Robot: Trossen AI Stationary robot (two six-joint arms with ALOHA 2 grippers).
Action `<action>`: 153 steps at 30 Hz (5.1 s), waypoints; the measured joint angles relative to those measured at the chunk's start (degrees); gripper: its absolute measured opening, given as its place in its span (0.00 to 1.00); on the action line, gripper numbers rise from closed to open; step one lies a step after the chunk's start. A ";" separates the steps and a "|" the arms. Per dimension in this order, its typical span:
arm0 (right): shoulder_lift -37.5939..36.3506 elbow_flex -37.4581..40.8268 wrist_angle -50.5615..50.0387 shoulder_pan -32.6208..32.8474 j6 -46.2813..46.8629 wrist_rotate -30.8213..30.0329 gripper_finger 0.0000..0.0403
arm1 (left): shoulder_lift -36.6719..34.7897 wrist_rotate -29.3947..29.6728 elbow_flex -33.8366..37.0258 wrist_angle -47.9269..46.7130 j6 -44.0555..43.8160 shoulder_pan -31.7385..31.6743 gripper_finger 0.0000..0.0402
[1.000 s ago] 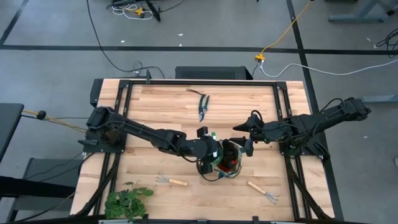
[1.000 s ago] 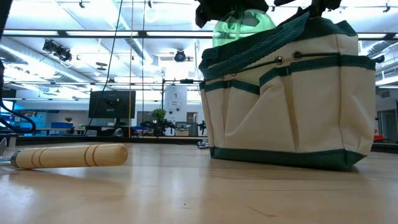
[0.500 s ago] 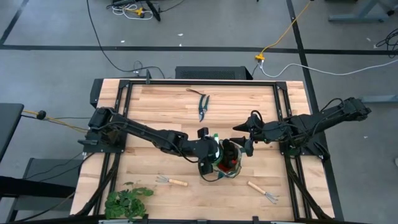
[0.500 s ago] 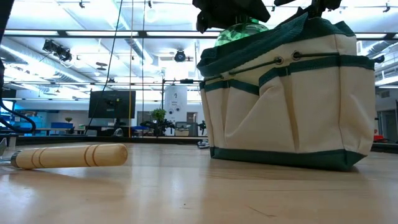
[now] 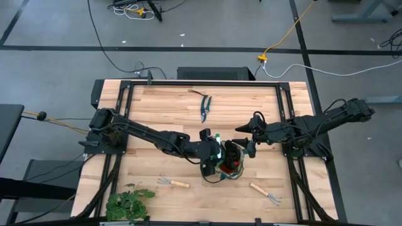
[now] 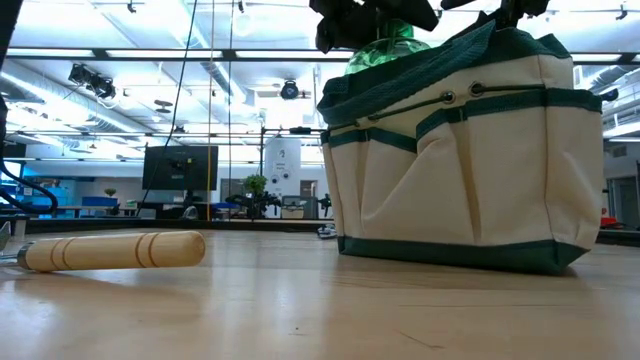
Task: Pick & Place Garden tools in Gardening bag
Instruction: Put the green spray bottle into the green gardening bag
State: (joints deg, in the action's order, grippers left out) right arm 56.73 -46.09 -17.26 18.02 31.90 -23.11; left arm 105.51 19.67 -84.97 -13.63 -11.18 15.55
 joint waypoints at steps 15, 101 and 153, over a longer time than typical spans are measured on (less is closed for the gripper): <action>0.00 0.00 0.00 0.02 -0.09 0.02 0.70 | -0.26 1.55 -4.76 -9.49 1.61 0.02 0.82; 19.54 -0.02 36.41 1.40 -1.16 16.52 0.45 | -8.07 11.83 -4.76 -25.22 -1.60 0.81 0.82; 2.53 0.00 -12.08 0.37 9.72 -5.35 0.45 | 1.07 -11.71 -4.78 -14.87 -2.71 -0.14 0.82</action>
State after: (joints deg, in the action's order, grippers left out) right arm 59.26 -46.09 -29.33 18.39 41.62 -28.47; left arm 106.58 7.96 -89.75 -28.50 -13.89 15.41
